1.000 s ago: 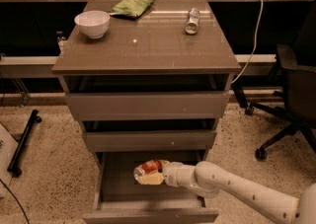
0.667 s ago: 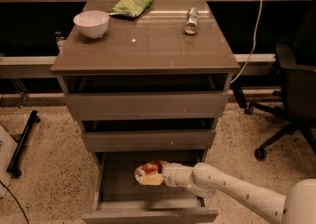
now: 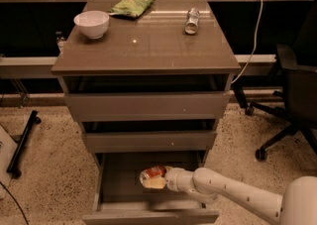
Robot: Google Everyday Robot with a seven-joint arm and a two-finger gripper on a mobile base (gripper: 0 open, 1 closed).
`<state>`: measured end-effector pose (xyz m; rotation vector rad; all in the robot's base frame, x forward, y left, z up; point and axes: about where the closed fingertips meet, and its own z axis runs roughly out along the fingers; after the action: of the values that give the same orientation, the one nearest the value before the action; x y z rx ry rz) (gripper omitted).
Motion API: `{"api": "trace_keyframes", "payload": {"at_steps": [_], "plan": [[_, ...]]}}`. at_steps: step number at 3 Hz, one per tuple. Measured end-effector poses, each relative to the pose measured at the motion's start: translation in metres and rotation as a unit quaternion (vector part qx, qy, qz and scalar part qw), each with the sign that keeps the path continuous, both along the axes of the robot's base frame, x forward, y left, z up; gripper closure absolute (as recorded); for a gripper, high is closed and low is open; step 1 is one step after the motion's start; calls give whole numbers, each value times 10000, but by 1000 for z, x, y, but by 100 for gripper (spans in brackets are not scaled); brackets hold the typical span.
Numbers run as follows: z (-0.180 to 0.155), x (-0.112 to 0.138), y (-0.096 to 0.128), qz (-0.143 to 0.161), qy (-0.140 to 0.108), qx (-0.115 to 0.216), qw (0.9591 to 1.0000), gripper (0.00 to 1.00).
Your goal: Place coke can into bottom drawer
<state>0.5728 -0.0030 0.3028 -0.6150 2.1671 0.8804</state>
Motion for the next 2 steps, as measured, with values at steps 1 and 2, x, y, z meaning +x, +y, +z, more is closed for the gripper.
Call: {"api": "trace_keyframes", "payload": {"at_steps": [1, 2], "plan": [[-29, 5, -12, -174, 164, -440, 9987, 100], [-64, 3, -23, -228, 526, -851, 9947, 100]]}}
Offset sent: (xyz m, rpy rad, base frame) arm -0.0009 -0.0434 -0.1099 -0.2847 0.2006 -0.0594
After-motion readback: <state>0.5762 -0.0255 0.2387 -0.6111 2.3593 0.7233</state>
